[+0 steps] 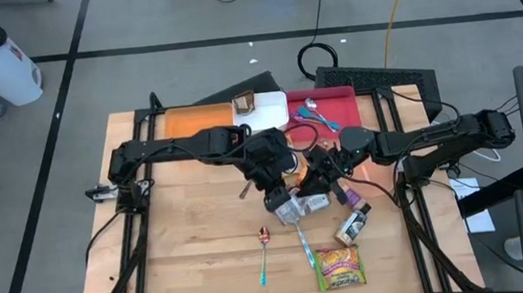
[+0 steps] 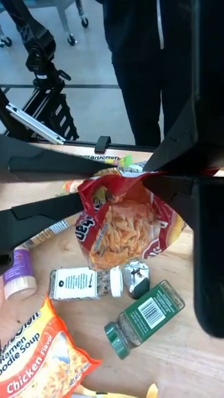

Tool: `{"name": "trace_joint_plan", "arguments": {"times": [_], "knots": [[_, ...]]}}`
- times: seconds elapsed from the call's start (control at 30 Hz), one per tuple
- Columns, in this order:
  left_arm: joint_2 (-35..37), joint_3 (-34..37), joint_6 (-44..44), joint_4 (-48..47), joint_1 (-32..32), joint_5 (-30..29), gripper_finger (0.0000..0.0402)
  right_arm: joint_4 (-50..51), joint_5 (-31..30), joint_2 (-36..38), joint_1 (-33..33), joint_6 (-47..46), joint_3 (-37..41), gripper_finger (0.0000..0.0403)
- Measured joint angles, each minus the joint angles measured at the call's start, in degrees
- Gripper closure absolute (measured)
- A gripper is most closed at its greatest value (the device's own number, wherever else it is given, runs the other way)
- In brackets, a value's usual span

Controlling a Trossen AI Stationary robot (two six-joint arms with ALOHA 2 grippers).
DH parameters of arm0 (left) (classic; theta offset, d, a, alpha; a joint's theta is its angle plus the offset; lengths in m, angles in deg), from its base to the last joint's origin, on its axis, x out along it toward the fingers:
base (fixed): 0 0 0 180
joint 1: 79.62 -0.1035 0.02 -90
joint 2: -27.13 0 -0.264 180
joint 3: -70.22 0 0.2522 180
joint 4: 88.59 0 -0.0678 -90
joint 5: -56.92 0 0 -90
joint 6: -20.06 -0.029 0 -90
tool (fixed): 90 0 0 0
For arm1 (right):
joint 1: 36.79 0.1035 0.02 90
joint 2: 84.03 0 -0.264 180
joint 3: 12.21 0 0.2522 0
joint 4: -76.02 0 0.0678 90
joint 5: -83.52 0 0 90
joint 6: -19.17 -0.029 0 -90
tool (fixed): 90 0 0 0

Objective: Pick & Place Food Item
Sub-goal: Put the red noodle pack into the orange bin

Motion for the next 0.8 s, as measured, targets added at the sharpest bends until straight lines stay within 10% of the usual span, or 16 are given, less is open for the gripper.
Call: {"name": "trace_joint_plan", "arguments": {"times": [0.47,0.8], "knots": [[1.4,-0.9,-2.8,-8.0,-0.5,-0.5,0.0399,-0.2,1.7,0.0,-2.0,-1.1,0.0,0.0215],[3.2,-13.1,-11.5,-28.4,-2.6,-9.3,0.04,-0.6,1.7,0.4,-8.4,-2.2,0.0,0.0189]]}}
